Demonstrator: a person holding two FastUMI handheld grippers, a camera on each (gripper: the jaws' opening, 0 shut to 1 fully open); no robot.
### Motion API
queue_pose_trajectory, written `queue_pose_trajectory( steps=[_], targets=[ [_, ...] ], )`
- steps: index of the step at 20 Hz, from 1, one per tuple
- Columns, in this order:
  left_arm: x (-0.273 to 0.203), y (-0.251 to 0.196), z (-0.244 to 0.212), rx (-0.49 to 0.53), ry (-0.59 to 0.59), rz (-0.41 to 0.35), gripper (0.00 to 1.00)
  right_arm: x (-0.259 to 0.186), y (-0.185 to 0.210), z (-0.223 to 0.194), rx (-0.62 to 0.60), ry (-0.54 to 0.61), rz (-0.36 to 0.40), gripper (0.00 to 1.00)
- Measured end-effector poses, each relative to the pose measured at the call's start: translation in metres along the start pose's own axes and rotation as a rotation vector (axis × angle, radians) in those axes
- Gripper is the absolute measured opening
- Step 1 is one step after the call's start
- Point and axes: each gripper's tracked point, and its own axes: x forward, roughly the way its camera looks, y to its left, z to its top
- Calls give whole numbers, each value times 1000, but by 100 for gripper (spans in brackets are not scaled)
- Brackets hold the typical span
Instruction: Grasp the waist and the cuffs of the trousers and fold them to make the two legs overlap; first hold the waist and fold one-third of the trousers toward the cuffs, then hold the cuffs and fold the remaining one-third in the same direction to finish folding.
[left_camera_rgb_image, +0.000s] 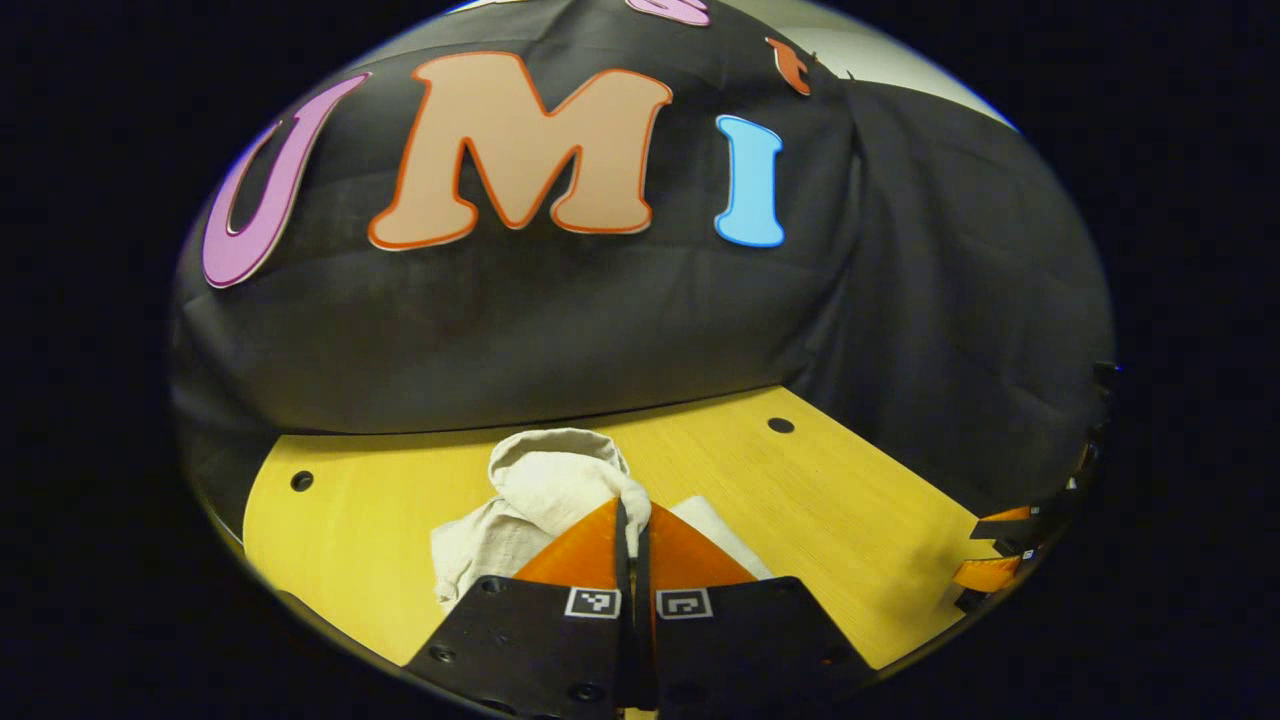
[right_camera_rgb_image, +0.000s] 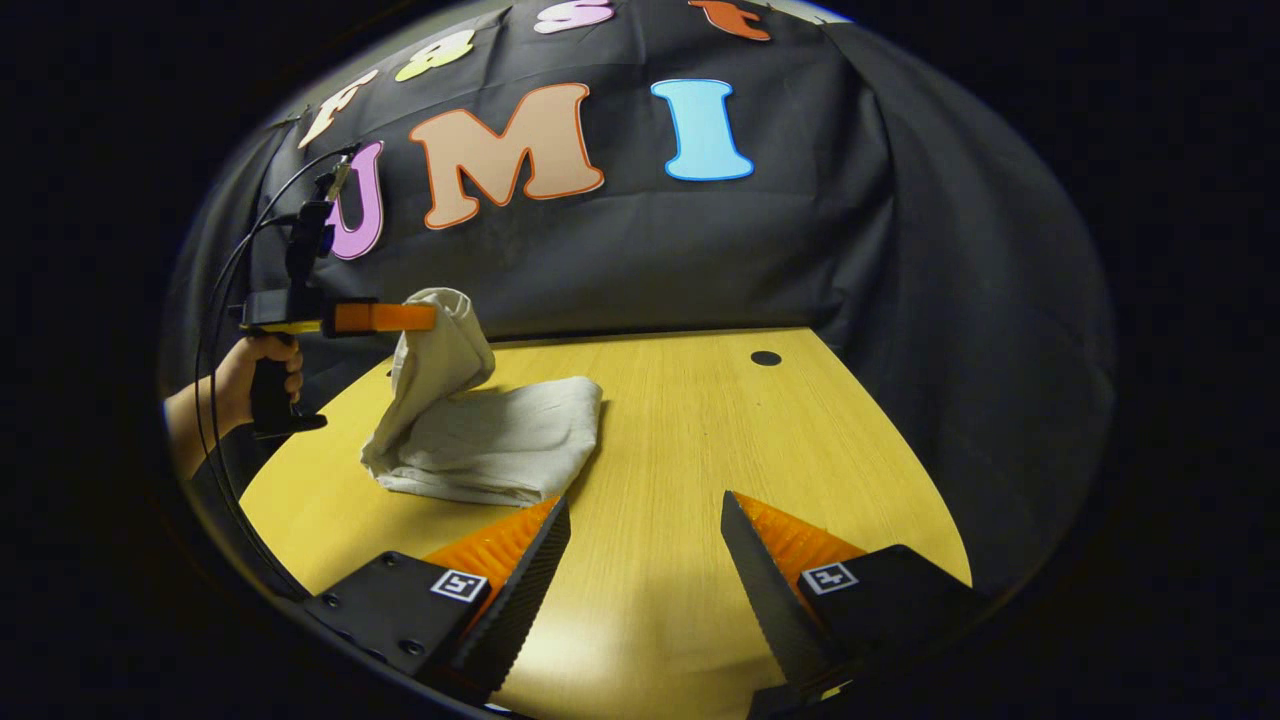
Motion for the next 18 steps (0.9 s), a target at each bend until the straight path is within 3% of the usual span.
queue_pose_trajectory(
  steps=[2, 3, 7, 8, 11, 14, 16, 17, 18],
  targets=[
    [10, -20, -22, 38, 42, -17, 0, -3, -7, -3, -2, 2, -3, 93],
    [17, -27, -32, 60, 59, -25, 0, -4, -10, -3, -2, 3, -3, 97],
    [30, -35, -73, 123, 126, -14, 0, -6, -18, -9, -6, 8, 6, 97],
    [33, -38, -82, 120, 140, -20, 0, -6, -18, -8, -6, 5, 13, 94],
    [29, -56, -101, 50, 154, -60, 2, -5, -16, 0, -11, -6, 40, 97],
    [16, -52, -81, 48, 84, -17, 99, -3, -5, 12, -36, -33, 70, 97],
    [-7, -40, -58, 83, 25, 36, 94, -1, 7, 29, -56, -74, 81, 93],
    [-19, -34, -46, 85, -10, 58, 94, -1, 13, 41, -64, -103, 79, 98],
    [-34, -28, -34, 81, -40, 81, 94, -1, 20, 52, -66, -136, 78, 93]
  ],
)
